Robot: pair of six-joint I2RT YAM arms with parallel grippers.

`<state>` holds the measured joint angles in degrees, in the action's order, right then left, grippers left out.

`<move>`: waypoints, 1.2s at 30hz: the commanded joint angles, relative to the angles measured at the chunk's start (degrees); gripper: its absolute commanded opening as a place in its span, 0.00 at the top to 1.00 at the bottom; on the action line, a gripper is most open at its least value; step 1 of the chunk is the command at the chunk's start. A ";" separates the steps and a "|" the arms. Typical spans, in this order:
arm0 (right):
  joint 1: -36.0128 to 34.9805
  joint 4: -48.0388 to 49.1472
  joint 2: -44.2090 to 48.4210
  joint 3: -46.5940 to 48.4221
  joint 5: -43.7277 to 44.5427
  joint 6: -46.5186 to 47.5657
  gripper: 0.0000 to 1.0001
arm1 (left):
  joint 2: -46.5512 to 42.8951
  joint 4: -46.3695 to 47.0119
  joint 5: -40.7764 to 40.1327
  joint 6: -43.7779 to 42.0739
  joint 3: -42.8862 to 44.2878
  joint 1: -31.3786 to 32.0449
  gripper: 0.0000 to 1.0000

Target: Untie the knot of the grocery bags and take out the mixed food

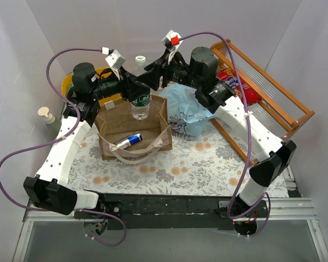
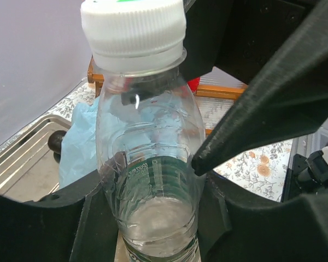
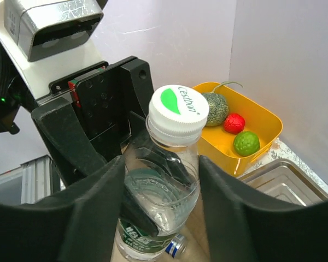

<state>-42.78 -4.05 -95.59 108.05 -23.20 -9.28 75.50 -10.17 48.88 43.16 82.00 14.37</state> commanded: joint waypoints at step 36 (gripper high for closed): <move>31.79 7.65 -0.03 11.13 0.96 14.99 0.99 | -3.61 1.30 -7.23 -4.93 -4.65 -4.70 0.02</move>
<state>-14.04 -3.55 -98.96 114.76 -26.59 3.38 73.56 -8.64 41.54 37.71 77.93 10.72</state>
